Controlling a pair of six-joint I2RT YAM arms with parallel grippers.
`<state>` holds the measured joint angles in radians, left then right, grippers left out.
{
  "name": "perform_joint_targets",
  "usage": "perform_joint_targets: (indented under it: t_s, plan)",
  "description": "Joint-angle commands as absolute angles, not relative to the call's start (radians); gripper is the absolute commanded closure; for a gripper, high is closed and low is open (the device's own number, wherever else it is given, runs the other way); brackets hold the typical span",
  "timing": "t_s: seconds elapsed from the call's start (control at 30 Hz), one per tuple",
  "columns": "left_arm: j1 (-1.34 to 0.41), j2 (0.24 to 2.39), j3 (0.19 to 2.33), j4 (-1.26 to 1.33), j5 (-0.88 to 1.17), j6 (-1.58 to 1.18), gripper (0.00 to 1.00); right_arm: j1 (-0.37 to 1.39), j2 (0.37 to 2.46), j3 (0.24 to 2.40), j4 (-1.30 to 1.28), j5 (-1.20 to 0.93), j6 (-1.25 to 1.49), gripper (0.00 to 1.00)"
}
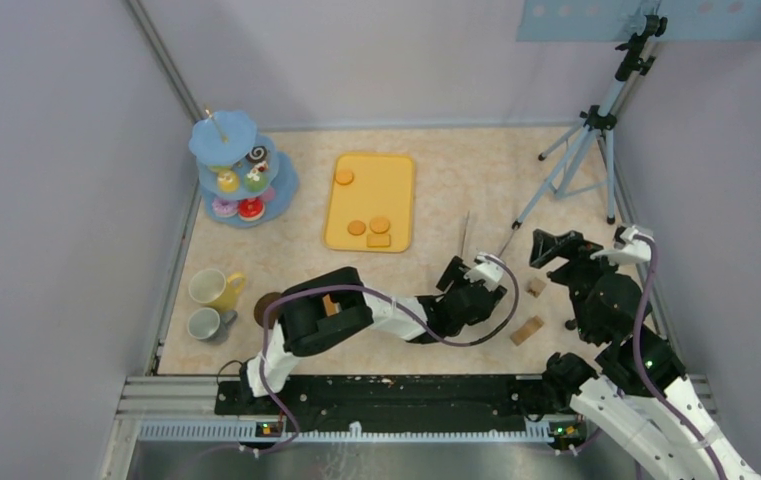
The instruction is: Serve the afternoon tea
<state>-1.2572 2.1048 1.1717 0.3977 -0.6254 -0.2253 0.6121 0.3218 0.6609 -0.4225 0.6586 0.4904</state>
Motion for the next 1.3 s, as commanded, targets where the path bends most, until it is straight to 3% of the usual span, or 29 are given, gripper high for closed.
perform_joint_targets:
  t_s: [0.0, 0.27, 0.57, 0.87, 1.03, 1.27]
  plan:
    - [-1.253, 2.163, 1.162, 0.497, -0.657, -0.151, 0.13, 0.607, 0.320, 0.659, -0.423, 0.629, 0.495, 0.21]
    - [-1.246, 2.080, 1.137, 0.483, -0.653, -0.122, 0.37, 0.606, 0.300, 0.665, -0.473, 0.629, 0.511, 0.24]
    - [-1.147, 1.856, 1.218, 0.077, -0.483, -0.205, 0.44, 0.607, 0.287, 0.653, -0.449, 0.630, 0.508, 0.24]
    - [-0.905, 1.571, 1.204, -0.232, -0.278, -0.221, 0.51, 0.606, 0.317, 0.617, -0.397, 0.610, 0.504, 0.25]
    - [-0.767, 1.459, 1.221, -0.345, -0.328, -0.186, 0.50, 0.607, 0.342, 0.603, -0.369, 0.597, 0.498, 0.25]
    - [-0.596, 1.489, 1.317, -0.528, -0.369, -0.200, 0.53, 0.607, 0.373, 0.597, -0.349, 0.574, 0.500, 0.25]
